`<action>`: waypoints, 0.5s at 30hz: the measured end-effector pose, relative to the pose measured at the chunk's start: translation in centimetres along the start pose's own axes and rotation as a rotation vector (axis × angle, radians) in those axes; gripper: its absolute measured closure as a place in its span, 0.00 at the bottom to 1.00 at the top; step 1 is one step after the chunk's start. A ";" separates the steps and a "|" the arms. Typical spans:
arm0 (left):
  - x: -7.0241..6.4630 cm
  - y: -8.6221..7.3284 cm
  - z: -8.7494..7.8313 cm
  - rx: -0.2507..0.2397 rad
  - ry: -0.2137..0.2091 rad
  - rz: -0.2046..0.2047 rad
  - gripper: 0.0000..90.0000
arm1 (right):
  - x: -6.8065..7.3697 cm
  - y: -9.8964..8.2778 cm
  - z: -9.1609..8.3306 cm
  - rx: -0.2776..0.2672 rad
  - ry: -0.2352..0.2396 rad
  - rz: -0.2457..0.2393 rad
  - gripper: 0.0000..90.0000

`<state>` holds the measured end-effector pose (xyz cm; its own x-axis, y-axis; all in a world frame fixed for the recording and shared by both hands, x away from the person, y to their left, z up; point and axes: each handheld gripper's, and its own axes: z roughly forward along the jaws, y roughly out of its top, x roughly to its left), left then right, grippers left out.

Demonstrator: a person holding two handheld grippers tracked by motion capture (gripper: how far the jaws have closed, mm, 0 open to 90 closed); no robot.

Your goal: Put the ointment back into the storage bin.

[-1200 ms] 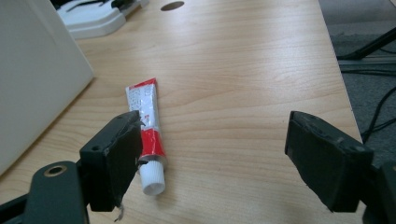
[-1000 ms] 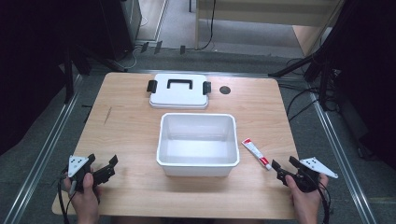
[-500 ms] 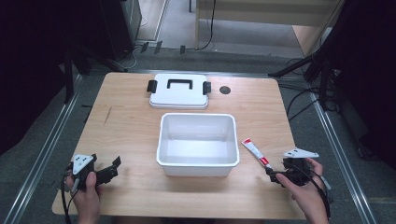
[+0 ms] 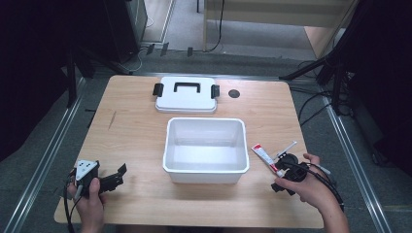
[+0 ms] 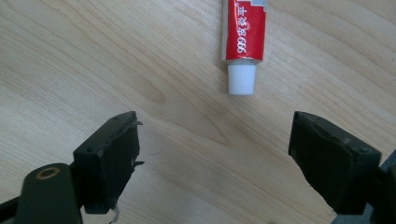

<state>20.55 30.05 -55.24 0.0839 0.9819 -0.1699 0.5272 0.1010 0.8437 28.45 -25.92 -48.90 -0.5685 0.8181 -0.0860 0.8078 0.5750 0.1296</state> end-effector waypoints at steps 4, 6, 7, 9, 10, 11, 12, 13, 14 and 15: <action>0.1 0.0 0.0 0.006 -0.010 -0.010 0.00 | -0.3 0.6 0.2 0.058 -0.001 -0.010 0.17; 0.1 0.0 0.0 0.005 -0.012 -0.011 0.00 | -0.3 0.9 0.4 0.097 0.002 -0.023 0.17; 0.1 0.0 0.0 0.005 -0.012 -0.011 0.00 | -0.3 0.9 0.4 0.097 0.002 -0.023 0.17; 0.2 0.0 0.1 0.006 -0.016 -0.013 0.00 | -0.4 1.1 0.6 0.127 0.010 -0.015 0.17; 0.2 0.0 0.0 0.004 -0.019 -0.017 0.00 | -0.5 1.2 0.7 0.126 0.005 -0.026 0.17; 0.2 0.0 0.0 0.003 -0.022 -0.020 0.00 | -0.5 1.3 0.6 0.136 -0.001 -0.023 0.17; 0.3 0.1 0.1 0.003 -0.023 -0.019 0.00 | -0.6 1.4 0.6 0.144 -0.003 -0.032 0.17; 0.3 0.1 0.1 0.002 -0.024 -0.021 0.00 | -0.6 1.5 0.5 0.156 -0.003 -0.041 0.16; 0.3 0.1 0.1 0.002 -0.024 -0.021 0.00 | -0.6 1.6 0.5 0.164 -0.008 -0.053 0.16; 0.3 0.1 0.1 0.002 -0.024 -0.021 0.00 | -0.7 1.7 0.4 0.169 -0.013 -0.056 0.16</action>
<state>20.68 30.30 -55.26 0.0927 0.9755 -0.1995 0.5303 0.1212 0.8391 30.26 -25.52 -49.00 -0.6126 0.7839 -0.1013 0.7899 0.6117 -0.0433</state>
